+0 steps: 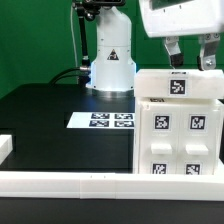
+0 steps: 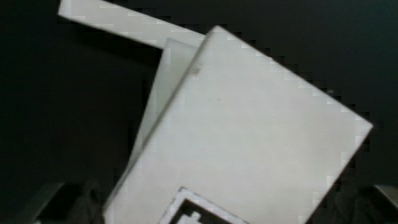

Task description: Assemble cabinet

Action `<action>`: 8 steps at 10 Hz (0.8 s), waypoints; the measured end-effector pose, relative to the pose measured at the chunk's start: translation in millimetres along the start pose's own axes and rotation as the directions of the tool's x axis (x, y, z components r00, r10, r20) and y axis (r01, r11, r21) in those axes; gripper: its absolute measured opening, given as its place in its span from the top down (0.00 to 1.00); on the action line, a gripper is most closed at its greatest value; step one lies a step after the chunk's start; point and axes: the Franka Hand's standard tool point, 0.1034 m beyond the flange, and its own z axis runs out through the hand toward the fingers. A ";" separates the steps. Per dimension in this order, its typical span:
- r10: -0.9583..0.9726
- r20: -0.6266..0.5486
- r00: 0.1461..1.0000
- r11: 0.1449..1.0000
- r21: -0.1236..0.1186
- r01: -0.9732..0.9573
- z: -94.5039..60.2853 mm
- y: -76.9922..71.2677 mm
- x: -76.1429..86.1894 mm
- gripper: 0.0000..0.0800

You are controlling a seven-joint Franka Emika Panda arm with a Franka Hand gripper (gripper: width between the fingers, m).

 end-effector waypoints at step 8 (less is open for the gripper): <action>-0.756 0.022 0.654 0.651 -0.068 0.756 -3.4 -0.9 -2.5 0.19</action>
Offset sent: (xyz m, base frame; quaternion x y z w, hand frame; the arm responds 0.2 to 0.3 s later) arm 0.0058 0.0176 0.0039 -0.0109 -0.0269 -0.4624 0.8862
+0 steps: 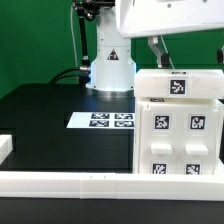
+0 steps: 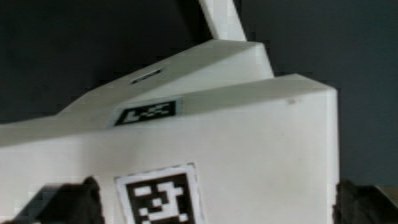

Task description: Assemble cabinet

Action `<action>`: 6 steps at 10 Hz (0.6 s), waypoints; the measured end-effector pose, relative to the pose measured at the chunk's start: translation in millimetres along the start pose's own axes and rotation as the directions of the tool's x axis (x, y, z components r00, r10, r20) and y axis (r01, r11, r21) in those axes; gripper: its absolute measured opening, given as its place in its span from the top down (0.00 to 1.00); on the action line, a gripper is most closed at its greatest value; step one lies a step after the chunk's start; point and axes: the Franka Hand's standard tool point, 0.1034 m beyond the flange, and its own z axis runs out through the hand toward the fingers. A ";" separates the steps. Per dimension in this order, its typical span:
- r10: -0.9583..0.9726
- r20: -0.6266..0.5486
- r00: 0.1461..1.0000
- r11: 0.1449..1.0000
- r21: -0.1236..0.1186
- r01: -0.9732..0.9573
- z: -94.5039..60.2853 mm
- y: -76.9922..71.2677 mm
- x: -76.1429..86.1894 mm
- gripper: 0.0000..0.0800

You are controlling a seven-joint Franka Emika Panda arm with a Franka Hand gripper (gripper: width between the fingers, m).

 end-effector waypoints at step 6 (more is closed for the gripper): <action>-0.687 0.039 0.725 0.721 -0.087 0.688 0.5 -5.7 -3.3 0.19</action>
Offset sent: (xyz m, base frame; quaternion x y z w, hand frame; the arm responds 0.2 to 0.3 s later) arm -0.0018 0.0221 0.0086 -0.0464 -0.0115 -0.4228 0.9050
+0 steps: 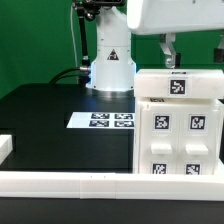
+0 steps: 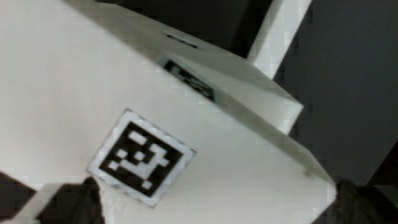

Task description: Assemble cabinet

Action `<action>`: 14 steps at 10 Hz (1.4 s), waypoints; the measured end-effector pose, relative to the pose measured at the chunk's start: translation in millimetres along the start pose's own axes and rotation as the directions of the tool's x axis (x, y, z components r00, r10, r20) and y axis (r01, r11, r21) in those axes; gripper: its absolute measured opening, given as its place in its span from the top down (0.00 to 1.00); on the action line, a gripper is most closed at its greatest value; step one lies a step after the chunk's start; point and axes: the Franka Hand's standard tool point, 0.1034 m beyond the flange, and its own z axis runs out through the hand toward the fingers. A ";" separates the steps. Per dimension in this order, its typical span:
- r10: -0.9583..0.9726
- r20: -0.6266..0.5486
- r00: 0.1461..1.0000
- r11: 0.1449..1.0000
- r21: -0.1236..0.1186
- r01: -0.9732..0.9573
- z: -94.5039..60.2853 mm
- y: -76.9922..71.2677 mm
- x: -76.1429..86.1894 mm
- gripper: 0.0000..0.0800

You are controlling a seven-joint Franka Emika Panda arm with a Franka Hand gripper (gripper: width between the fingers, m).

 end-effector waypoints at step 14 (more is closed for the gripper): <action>-0.705 0.108 0.701 0.703 -0.027 0.711 18.5 19.2 -10.7 0.19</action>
Offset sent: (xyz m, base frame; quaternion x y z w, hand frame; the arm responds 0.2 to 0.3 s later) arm 0.0077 -0.0002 0.0063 -0.0688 -0.0054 -0.3835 0.9210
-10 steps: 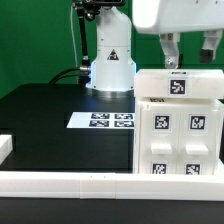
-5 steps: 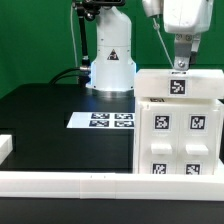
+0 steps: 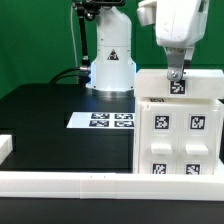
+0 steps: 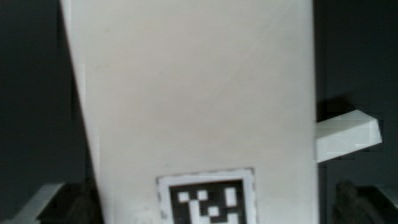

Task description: Assemble cabinet

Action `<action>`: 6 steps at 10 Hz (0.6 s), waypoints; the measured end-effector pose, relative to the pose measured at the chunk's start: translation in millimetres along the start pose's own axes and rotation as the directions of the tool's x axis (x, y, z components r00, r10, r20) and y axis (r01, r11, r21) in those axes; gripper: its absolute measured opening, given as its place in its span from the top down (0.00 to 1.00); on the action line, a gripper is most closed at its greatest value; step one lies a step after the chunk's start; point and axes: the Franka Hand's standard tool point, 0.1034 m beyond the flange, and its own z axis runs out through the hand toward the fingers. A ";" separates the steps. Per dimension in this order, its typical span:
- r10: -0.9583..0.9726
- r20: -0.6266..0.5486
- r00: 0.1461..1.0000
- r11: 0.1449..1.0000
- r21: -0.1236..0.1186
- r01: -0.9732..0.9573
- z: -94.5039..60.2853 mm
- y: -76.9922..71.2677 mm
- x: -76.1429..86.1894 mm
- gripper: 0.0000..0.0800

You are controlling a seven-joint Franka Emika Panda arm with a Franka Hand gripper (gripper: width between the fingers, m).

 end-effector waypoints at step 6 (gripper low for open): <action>0.169 0.003 0.986 0.986 0.004 -0.169 4.3 0.4 -3.1 0.31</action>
Offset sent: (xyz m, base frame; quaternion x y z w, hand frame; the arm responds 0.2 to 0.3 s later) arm 0.0000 0.0000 0.0000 0.0000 0.0000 0.0650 0.9979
